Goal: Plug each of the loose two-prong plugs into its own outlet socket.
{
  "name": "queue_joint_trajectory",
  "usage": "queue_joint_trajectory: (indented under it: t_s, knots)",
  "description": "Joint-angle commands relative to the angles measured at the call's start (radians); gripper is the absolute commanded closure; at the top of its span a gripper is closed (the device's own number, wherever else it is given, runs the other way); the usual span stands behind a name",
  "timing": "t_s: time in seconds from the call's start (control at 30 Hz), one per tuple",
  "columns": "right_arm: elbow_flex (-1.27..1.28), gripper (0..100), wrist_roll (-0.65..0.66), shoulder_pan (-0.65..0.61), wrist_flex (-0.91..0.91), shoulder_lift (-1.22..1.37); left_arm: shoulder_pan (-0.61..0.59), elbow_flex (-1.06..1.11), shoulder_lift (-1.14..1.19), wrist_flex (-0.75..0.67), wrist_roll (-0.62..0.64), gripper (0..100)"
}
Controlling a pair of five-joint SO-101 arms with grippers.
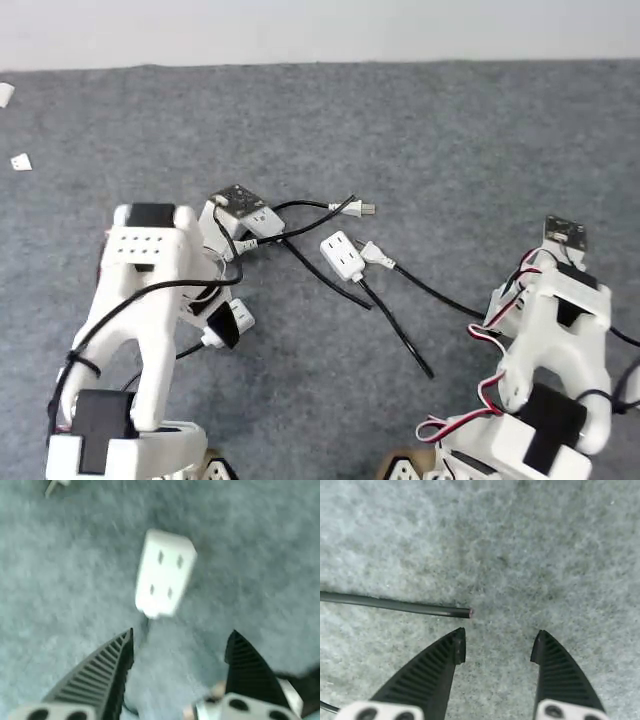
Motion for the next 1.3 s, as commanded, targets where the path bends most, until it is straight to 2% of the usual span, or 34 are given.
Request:
queue_joint_trajectory:
  t_s: [0.0,0.2,0.37,0.47,0.6,0.7,0.8,1.0,1.27]
  knots:
    - [-0.005,79.0,0.017,-0.008,-0.012,-0.016,0.014,0.105,-0.003,-0.242,0.006,72]
    - [-0.005,79.0,0.017,-0.008,-0.012,-0.016,0.034,0.189,0.000,-0.399,0.006,72]
    - [-0.005,79.0,0.017,-0.008,-0.012,-0.016,0.037,0.251,0.000,-0.462,0.008,73]
    - [-0.005,79.0,0.017,-0.008,-0.012,-0.016,0.040,0.265,0.000,-0.460,0.054,80]
    - [-0.005,79.0,0.017,-0.008,-0.012,-0.016,0.043,0.269,0.000,-0.462,0.138,97]
    - [-0.005,79.0,0.017,-0.008,-0.012,-0.016,0.061,0.269,0.000,-0.459,0.192,98]
    - [-0.005,79.0,0.017,-0.007,-0.012,-0.016,0.074,0.262,-0.006,-0.459,0.302,99]
    - [-0.005,79.0,0.017,-0.007,-0.012,-0.016,0.147,0.185,-0.032,-0.442,0.606,99]
    - [-0.005,79.0,0.017,-0.007,-0.012,-0.016,0.187,-0.134,-0.031,-0.279,1.008,99]
